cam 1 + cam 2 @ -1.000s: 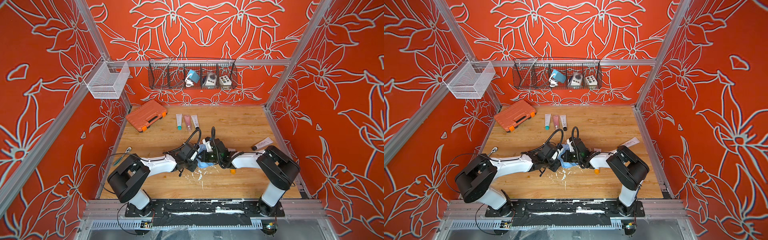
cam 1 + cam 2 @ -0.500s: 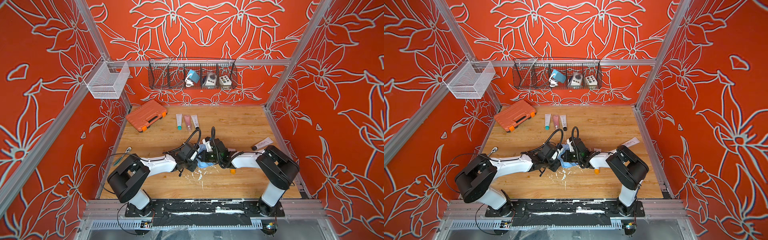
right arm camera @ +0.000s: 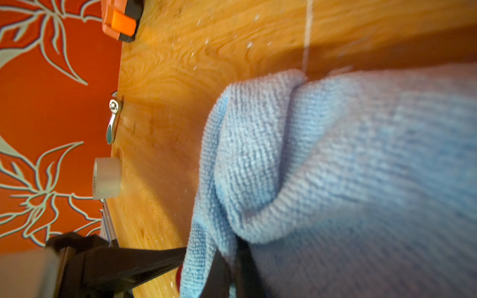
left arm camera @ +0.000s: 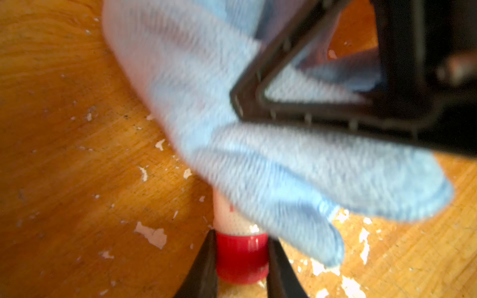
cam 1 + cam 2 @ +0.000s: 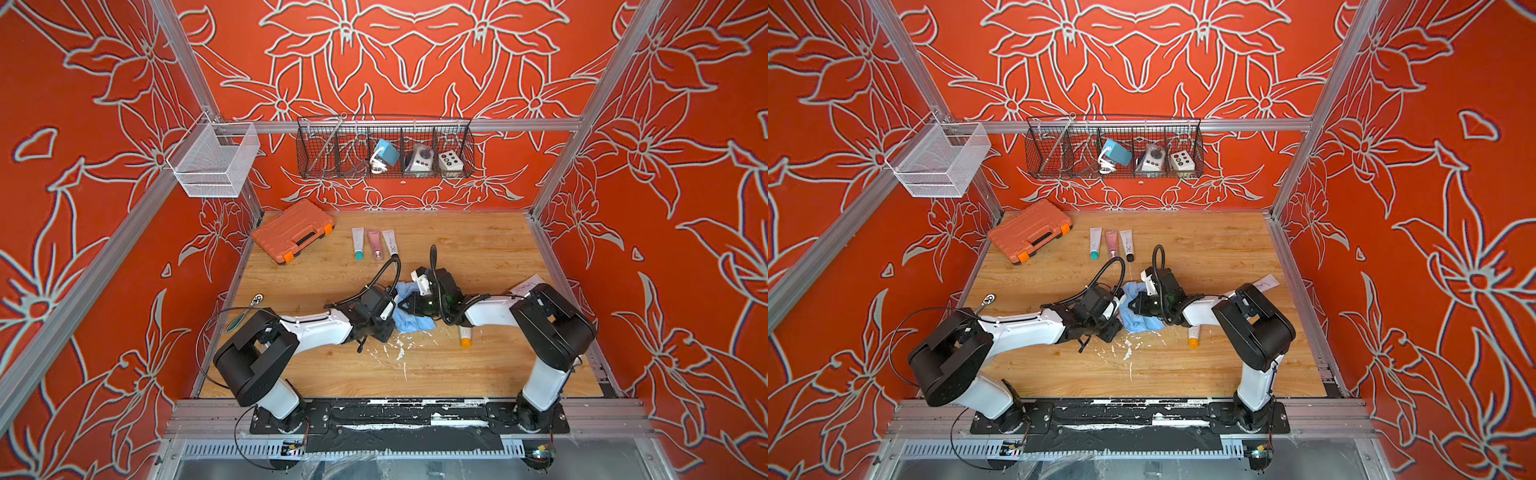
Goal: Wipe the surface of the toothpaste tube
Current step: Wipe the dirt from the toothpaste tube.
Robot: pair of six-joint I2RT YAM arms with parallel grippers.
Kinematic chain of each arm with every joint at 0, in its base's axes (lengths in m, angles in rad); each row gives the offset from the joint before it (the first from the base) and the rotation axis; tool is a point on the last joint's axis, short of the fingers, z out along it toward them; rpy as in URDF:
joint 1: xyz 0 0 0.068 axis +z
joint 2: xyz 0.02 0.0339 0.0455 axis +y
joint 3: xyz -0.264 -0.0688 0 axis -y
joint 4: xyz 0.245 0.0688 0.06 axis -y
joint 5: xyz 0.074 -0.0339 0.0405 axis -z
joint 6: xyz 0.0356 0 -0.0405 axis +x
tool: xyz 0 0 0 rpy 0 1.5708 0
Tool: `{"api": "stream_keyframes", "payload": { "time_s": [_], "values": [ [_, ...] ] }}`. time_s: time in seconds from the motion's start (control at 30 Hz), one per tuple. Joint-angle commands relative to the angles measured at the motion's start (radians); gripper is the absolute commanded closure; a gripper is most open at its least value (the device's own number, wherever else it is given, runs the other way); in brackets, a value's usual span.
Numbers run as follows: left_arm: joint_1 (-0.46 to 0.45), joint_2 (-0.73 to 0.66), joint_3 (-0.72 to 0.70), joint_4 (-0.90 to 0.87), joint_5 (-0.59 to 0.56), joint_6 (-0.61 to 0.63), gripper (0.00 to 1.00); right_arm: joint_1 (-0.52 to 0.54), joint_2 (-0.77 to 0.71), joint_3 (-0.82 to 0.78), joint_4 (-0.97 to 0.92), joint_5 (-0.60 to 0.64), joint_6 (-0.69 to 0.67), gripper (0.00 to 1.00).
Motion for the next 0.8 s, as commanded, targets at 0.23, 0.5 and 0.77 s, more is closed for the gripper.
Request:
{"api": "stream_keyframes", "payload": {
  "time_s": [0.23, 0.5, 0.77],
  "values": [
    [0.016, -0.030, -0.003, 0.010, -0.037, -0.004, 0.85, -0.105, 0.080, 0.039, -0.264, 0.080, -0.101, 1.00],
    [0.016, -0.031, -0.002, 0.008, -0.036, -0.004, 0.85, -0.130, 0.074, 0.098, -0.331, 0.076, -0.144, 1.00],
    [0.016, -0.030, 0.000, 0.008, -0.039, -0.004, 0.85, -0.093, 0.073, 0.093, -0.315, 0.058, -0.136, 1.00]
  ]
}}
